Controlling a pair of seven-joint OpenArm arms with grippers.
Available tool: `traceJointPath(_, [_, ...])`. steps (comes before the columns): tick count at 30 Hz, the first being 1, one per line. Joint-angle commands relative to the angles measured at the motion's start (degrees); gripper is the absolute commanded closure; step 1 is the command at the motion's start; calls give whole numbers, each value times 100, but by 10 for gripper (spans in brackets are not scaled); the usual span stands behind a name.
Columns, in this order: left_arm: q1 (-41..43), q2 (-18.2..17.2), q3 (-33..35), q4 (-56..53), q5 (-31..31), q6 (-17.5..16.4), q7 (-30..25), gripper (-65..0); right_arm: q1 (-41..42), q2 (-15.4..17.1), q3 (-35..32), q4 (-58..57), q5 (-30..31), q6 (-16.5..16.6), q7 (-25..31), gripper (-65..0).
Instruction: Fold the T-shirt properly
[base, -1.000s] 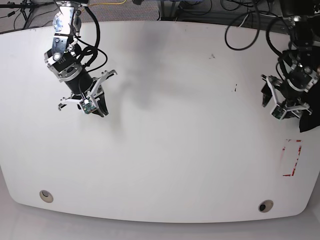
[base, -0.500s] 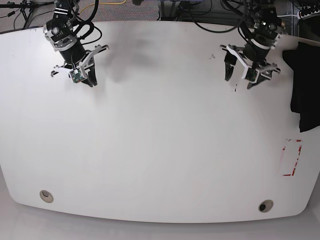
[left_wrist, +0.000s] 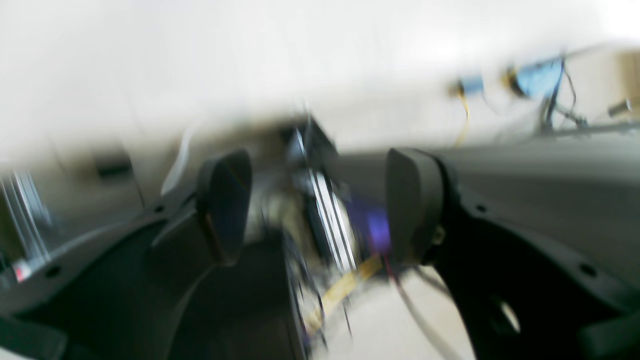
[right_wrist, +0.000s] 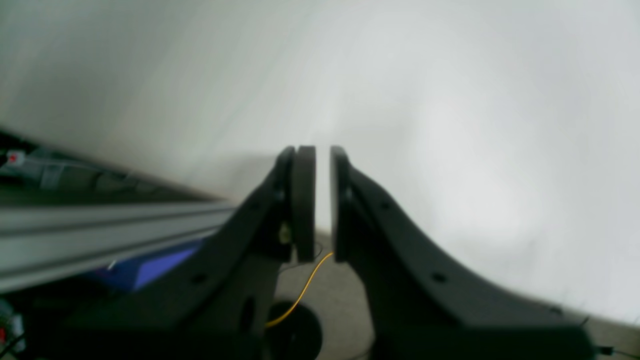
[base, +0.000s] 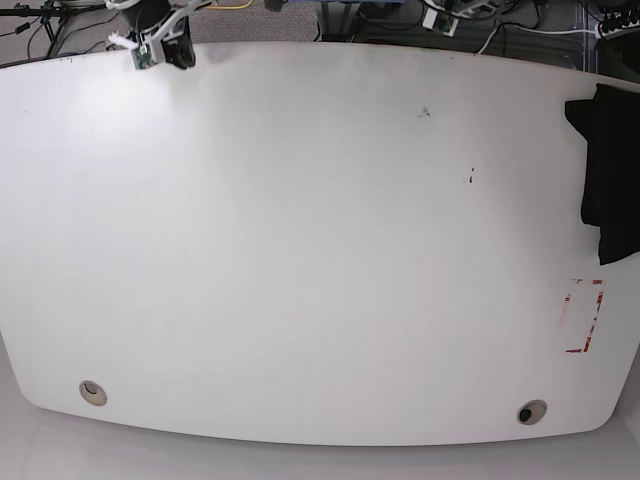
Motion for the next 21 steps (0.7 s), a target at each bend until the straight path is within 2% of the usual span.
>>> traceJointPath(1, [371,1,94,49,-86,-1,-125,-376,-392,-88,9,176,121,16,160,-43])
traceJointPath(5, [705,-25,120,-153,-552,-1,-125,-297,-779,-361,9,149,112,42,160,-43])
traceJointPath(7, [723,-113,102,-232,-737,-1,-125,-279,-885,-431,0,79,68,130,160,-43])
traceJointPath(14, [670,-579,120,-848,-825,-1,-117,-279,-1034,-493,-281,-642,-64,143,142,-43])
traceJointPath(21, [-25,-1036,102,-1982,-807,-1,-125,-279,-806,-493,-307,-1767,-363,143,169,-43])
